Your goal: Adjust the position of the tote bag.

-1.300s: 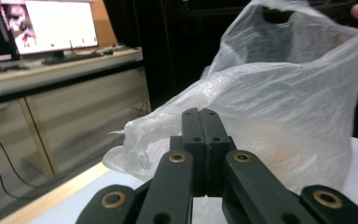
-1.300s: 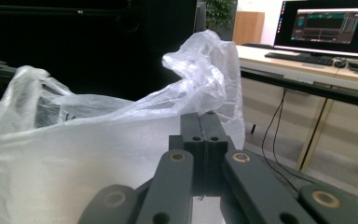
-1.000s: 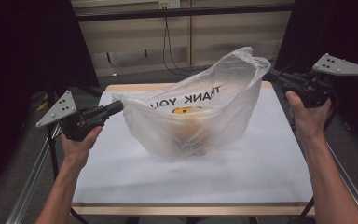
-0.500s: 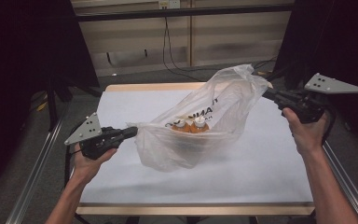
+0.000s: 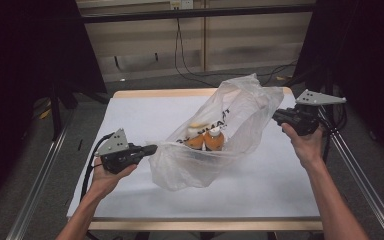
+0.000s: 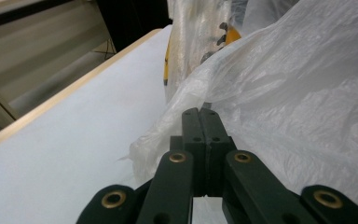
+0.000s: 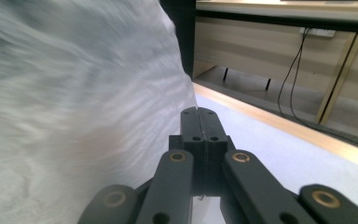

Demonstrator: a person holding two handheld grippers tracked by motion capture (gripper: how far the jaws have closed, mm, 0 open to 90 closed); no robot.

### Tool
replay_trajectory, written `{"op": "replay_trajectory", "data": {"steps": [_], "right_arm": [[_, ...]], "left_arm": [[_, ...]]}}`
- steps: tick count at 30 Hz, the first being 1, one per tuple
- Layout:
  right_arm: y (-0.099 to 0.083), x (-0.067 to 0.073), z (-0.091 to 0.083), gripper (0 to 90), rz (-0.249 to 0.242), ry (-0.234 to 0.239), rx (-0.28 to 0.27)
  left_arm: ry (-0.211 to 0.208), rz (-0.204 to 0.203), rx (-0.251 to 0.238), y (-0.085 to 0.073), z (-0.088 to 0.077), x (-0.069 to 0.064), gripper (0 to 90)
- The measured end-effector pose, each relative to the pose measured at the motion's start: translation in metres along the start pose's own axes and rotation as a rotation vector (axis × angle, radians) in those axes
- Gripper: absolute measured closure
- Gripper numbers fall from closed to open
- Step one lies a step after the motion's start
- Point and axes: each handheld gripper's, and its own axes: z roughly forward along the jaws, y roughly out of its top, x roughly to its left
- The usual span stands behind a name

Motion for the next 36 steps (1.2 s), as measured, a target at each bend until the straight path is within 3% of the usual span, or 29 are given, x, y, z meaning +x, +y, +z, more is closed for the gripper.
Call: {"op": "replay_trajectory", "data": {"steps": [4,8,9,15,17,23,27,29,32,36], "right_arm": [[-0.005,0.001,0.003,90.0,0.003,0.032,-0.015],[0.003,0.005,-0.013,88.6,-0.007,0.053,-0.047],[0.006,0.006,-0.019,80.8,-0.007,0.043,-0.064],[0.028,0.008,-0.060,64.1,0.003,0.040,-0.122],[0.035,0.015,-0.071,59.6,-0.019,0.037,-0.139],[0.054,0.027,-0.088,47.6,-0.044,0.026,-0.142],[0.061,0.031,-0.093,43.5,-0.048,0.033,-0.166],[0.065,0.032,-0.094,41.1,-0.052,0.035,-0.174],[0.072,0.037,-0.093,34.3,-0.063,0.027,-0.179],[0.075,0.036,-0.075,27.4,-0.054,0.009,-0.142]], "left_arm": [[-0.023,-0.007,-0.023,0.002,-0.001,-0.002,90.0],[-0.031,-0.027,-0.067,0.006,-0.009,-0.002,90.0],[-0.027,-0.041,-0.083,0.007,-0.011,-0.002,90.0],[-0.008,-0.057,-0.127,0.012,-0.022,0.001,77.2],[-0.019,-0.062,-0.148,0.015,-0.025,0.000,71.4],[0.002,-0.058,-0.198,0.031,-0.034,0.000,57.3],[0.039,-0.081,-0.224,0.035,-0.038,0.008,51.7],[0.057,-0.113,-0.250,0.035,-0.042,0.015,48.6],[0.126,-0.135,-0.244,0.034,-0.041,0.023,44.9],[0.123,-0.186,-0.240,0.028,-0.035,0.041,33.1]]}}
